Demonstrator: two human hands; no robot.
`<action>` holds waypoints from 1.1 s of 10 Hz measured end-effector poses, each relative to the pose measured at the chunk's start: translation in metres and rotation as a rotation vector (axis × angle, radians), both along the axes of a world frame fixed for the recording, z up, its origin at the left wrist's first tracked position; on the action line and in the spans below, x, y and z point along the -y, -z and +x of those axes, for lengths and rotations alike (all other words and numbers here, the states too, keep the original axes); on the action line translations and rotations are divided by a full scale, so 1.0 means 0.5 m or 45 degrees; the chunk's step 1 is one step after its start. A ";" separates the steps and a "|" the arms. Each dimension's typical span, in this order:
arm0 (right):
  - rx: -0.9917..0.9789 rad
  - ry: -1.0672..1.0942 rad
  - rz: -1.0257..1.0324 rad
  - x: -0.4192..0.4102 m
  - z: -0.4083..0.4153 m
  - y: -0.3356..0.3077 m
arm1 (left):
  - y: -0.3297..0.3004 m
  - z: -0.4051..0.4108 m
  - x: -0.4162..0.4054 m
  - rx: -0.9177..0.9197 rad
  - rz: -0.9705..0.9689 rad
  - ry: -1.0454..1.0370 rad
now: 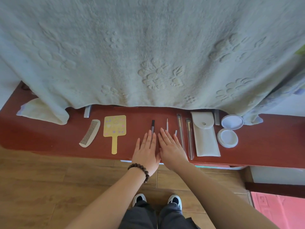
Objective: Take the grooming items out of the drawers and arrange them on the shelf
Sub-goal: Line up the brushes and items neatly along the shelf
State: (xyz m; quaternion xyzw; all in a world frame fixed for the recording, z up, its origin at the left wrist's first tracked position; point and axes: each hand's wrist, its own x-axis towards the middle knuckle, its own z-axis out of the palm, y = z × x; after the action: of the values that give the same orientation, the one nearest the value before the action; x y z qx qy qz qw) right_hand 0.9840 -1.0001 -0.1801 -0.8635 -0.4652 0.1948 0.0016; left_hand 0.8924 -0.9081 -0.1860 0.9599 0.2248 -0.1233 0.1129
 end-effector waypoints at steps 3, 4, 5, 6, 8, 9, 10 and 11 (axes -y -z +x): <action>-0.003 -0.010 0.082 0.012 0.014 -0.006 | 0.002 0.005 0.010 0.014 -0.012 -0.044; 0.008 0.061 0.170 0.024 0.029 -0.015 | 0.002 0.002 0.009 0.007 -0.018 -0.057; 0.044 0.131 0.126 0.052 0.053 -0.020 | 0.002 0.001 0.008 0.004 -0.030 -0.054; 0.020 0.147 0.054 0.074 0.064 -0.015 | 0.002 0.001 0.010 0.005 -0.039 -0.059; 0.046 0.009 -0.006 0.082 0.076 -0.004 | 0.000 0.004 0.017 0.002 -0.049 -0.062; 0.064 -0.066 0.005 0.078 0.088 -0.004 | -0.001 0.006 0.020 -0.004 -0.051 -0.064; 0.085 -0.132 0.000 0.082 0.102 -0.005 | -0.001 0.008 0.023 -0.005 -0.061 -0.066; 0.114 -0.167 -0.022 0.088 0.115 -0.008 | 0.000 0.010 0.026 -0.002 -0.072 -0.069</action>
State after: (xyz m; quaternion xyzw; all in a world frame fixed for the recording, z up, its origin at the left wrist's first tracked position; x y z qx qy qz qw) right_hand 1.0417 -1.0441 -0.1761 -0.8390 -0.5187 0.1597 -0.0393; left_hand 0.8974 -0.9209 -0.1861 0.9498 0.2472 -0.1274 0.1430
